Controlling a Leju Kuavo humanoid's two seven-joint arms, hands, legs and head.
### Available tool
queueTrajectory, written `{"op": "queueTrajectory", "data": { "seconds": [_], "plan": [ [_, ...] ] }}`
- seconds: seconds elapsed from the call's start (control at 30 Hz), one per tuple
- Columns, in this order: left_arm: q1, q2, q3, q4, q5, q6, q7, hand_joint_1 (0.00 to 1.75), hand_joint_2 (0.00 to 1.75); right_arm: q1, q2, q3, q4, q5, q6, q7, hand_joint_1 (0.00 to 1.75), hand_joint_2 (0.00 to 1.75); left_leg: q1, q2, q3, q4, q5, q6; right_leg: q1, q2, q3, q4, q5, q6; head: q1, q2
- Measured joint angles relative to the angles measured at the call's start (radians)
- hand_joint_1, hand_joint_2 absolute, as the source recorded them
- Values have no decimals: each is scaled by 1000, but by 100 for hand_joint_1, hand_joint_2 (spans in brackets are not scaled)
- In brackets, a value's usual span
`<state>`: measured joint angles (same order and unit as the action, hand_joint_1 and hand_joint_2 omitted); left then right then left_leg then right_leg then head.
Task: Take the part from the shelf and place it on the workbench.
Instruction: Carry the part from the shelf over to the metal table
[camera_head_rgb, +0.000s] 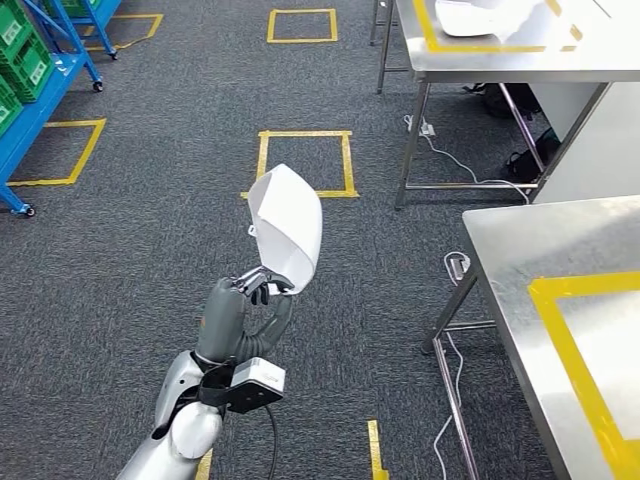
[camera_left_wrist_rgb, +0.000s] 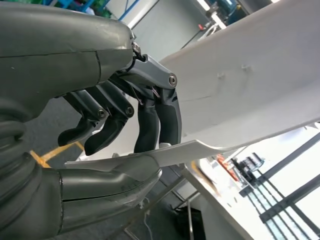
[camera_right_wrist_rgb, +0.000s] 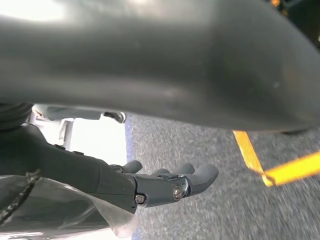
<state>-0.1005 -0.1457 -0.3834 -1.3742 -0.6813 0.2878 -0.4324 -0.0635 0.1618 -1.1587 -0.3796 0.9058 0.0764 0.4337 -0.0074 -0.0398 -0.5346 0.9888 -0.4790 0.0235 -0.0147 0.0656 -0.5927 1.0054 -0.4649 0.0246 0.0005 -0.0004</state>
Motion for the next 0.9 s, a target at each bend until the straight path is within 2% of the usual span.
{"op": "queueTrajectory", "data": {
  "seconds": [0.03, 0.1, 0.17, 0.2, 0.23, 0.27, 0.3, 0.37, 0.43, 0.5, 0.53, 0.6, 0.67, 0.7, 0.73, 0.77, 0.8, 0.83, 0.87, 0.9],
  "plan": [
    [-2, -1, 2, 0, 0, -1, 0, 175, 175, 0, -2, 0, 1, 1, 0, 0, 0, 0, 2, 7, 1, -6, 4, 5, 1, -12, -11, 18, -13, 3, 1, 0],
    [-4, -3, 7, 2, 0, -3, 0, 175, 175, -4, -5, 0, 4, 5, 1, 0, 0, 0, 2, 24, 2, -12, 8, 12, 2, -44, -59, 114, -66, 8, 3, 0],
    [-4, -4, 12, 6, 0, -5, 0, 175, 175, -6, -6, 0, 8, 9, 2, 0, 0, 0, -1, 42, 0, -11, 8, 15, 2, -55, -120, 242, -120, 14, 4, 0],
    [-4, -4, 15, 9, 0, -6, 0, 175, 175, -5, -7, 0, 10, 10, 3, 0, 0, 0, -2, 50, 0, -10, 7, 15, 1, -57, -135, 274, -127, 16, 4, 0],
    [-4, -4, 17, 11, 0, -6, 0, 175, 175, -4, -7, 0, 12, 11, 3, 1, 0, 0, -2, 58, 0, -10, 7, 15, 1, -59, -130, 269, -115, 17, 4, 0],
    [-4, -4, 19, 12, 0, -6, 0, 175, 175, -4, -9, 0, 13, 12, 3, 3, 0, 0, -3, 65, 0, -9, 6, 14, 1, -64, -105, 225, -87, 18, 4, 0],
    [-5, -4, 21, 12, -1, -6, 0, 175, 175, -4, -10, -1, 14, 13, 3, 4, 0, 0, -3, 72, 1, -7, 4, 11, 1, -76, -65, 154, -54, 18, 4, 0],
    [-7, -5, 25, 12, -3, -7, 0, 175, 175, -7, -12, -1, 16, 16, 4, 5, 0, 0, -8, 82, 0, 0, -2, 2, 5, -102, 5, 32, -18, 12, 4, 0],
    [-8, -6, 29, 12, -9, -10, 1, 175, 175, -10, -12, -1, 19, 20, 4, 5, 0, 0, -13, 92, -2, 6, -6, -5, 10, -107, 24, -1, -19, 1, 3, 0],
    [-9, -9, 33, 12, -17, -14, 1, 175, 175, -10, -12, -1, 21, 24, 4, 4, 0, 0, -11, 99, 0, 10, -12, -12, 8, -94, 23, -2, -16, -12, 3, 0],
    [-9, -11, 36, 12, -20, -17, 1, 175, 175, -10, -13, -1, 22, 27, 4, 4, 0, 0, -9, 93, -4, 23, -24, -18, 7, -88, 24, -3, -14, -18, 2, 0],
    [-10, -13, 44, 12, -23, -20, 2, 175, 175, -12, -14, -1, 23, 32, 4, 4, 0, 0, -4, 70, -37, 107, -78, -29, 4, -76, 26, -5, -12, -27, -2, 0],
    [-9, -13, 52, 13, -25, -23, 2, 175, 175, -13, -15, -1, 25, 34, 4, 4, 0, 0, 1, 55, -99, 243, -138, -35, 4, -62, 24, -5, -11, -31, -3, 0],
    [-9, -13, 56, 15, -27, -25, 2, 175, 175, -13, -15, -1, 25, 36, 4, 4, 0, 0, 2, 53, -121, 287, -148, -35, 5, -55, 24, -5, -11, -31, -4, 0],
    [-9, -13, 59, 16, -28, -26, 2, 175, 175, -13, -15, -1, 26, 37, 4, 4, 0, 0, 2, 52, -127, 297, -138, -34, 5, -47, 24, -4, -11, -31, -4, 0],
    [-10, -13, 61, 18, -30, -27, 2, 175, 175, -12, -15, -1, 28, 38, 4, 4, 0, 0, 2, 49, -115, 267, -110, -31, 5, -39, 26, -4, -11, -31, -4, 0],
    [-10, -13, 64, 19, -31, -28, 2, 175, 175, -13, -15, -1, 29, 39, 4, 4, 0, 0, 2, 40, -88, 206, -69, -27, 5, -31, 27, -4, -11, -30, -4, 0],
    [-11, -13, 67, 19, -31, -28, 2, 175, 175, -13, -15, -1, 31, 40, 4, 4, 0, 0, 2, 22, -58, 139, -34, -22, 5, -23, 28, -4, -10, -29, -3, 0],
    [-11, -13, 69, 20, -31, -28, 2, 175, 175, -15, -15, -1, 33, 40, 4, 4, 0, 0, 2, 3, -33, 80, -9, -17, 5, -16, 26, -3, -10, -27, -3, 0],
    [-12, -14, 71, 20, -31, -29, 2, 175, 175, -16, -15, -1, 34, 40, 4, 4, 0, 0, 2, -12, -17, 40, 1, -13, 4, -9, 21, -2, -8, -23, -4, 0]
  ]
}}
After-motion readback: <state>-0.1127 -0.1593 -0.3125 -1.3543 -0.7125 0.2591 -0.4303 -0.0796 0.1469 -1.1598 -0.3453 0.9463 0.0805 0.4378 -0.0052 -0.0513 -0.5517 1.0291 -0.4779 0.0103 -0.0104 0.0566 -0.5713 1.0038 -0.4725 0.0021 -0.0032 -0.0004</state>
